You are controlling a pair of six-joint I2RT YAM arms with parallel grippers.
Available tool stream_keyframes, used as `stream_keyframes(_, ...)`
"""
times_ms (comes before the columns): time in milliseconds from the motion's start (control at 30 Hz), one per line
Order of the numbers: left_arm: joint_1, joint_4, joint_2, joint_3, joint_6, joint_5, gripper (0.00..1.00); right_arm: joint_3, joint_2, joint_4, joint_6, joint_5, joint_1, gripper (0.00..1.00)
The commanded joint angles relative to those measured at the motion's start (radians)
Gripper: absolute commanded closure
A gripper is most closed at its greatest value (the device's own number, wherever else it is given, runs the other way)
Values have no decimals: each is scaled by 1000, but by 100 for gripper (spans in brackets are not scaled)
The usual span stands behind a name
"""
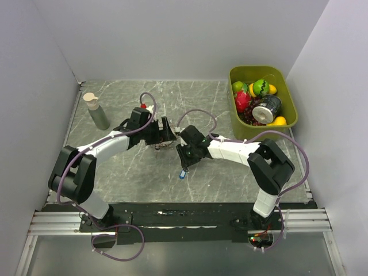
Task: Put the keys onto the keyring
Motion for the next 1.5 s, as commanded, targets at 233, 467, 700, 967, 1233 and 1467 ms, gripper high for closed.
stream_keyframes(233, 52, 62, -58, -49, -38, 16, 5, 10, -7, -47, 27, 51, 45, 70)
stream_keyframes(467, 58, 11, -27, 17, 15, -55, 6, 1, -54, -36, 42, 91, 45, 70)
stream_keyframes(700, 55, -40, 134, 165, 64, -119, 18, -16, -148, -4, 83, 90, -2, 68)
stream_keyframes(967, 24, -23, 350, 314, 61, -96, 33, -97, -246, 55, 106, -4, -151, 66)
stream_keyframes(1233, -12, 60, 398, 223, 43, -43, 34, -154, -274, 67, 77, -36, -246, 64)
stream_keyframes(1467, -54, 91, 320, 71, 14, -3, 34, -185, -266, 98, 79, -85, -260, 61)
